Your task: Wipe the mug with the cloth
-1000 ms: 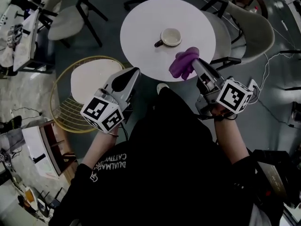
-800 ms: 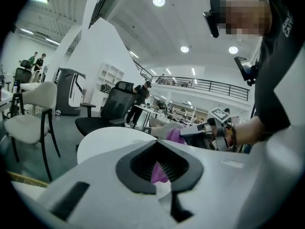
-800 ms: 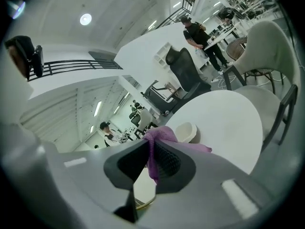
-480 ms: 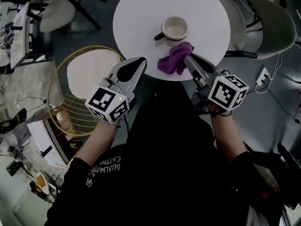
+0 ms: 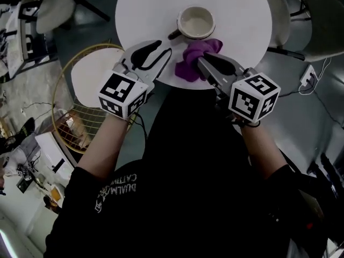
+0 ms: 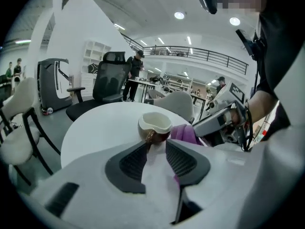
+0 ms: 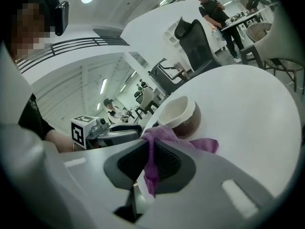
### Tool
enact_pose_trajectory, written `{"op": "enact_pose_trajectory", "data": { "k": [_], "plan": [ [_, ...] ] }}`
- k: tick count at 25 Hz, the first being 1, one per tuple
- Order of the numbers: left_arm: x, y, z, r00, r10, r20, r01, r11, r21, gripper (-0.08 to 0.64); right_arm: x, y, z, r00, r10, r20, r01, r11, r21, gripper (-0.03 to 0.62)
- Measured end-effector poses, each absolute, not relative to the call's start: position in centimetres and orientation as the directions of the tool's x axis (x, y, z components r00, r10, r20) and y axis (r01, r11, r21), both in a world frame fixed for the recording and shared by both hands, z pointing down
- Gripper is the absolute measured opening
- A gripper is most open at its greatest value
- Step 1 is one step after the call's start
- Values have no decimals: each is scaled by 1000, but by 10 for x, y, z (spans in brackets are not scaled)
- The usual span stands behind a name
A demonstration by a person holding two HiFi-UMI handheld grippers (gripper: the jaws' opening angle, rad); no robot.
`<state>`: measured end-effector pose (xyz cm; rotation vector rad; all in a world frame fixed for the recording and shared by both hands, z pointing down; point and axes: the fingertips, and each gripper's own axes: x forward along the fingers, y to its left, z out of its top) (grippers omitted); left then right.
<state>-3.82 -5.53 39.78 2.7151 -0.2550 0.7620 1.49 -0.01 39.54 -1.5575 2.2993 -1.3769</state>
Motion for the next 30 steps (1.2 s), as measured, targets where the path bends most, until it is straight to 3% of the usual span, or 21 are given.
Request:
{"op": "enact_pose_trajectory", "data": {
  "k": [6,17,20,30],
  "plan": [
    [-14,-65,419,777,-38,628,-137,-984,110,169,1,-8,408,-562,-704,435,-725,167,-668,43],
    [6,-76,441,687,-23,726,-101,-993,63,125,7,-29,409,-597,-694,402,-727,256,-637,43],
    [17,-74,444,660,-4,751,-75,-995,60,69,15,-34,410,-601,-698,390,-708,239,-664,43],
    [22,-74,454,597,20,802,-61,-996,70,53,14,-41,419,-611,-701,369,-602,109,-791,43]
  ]
}}
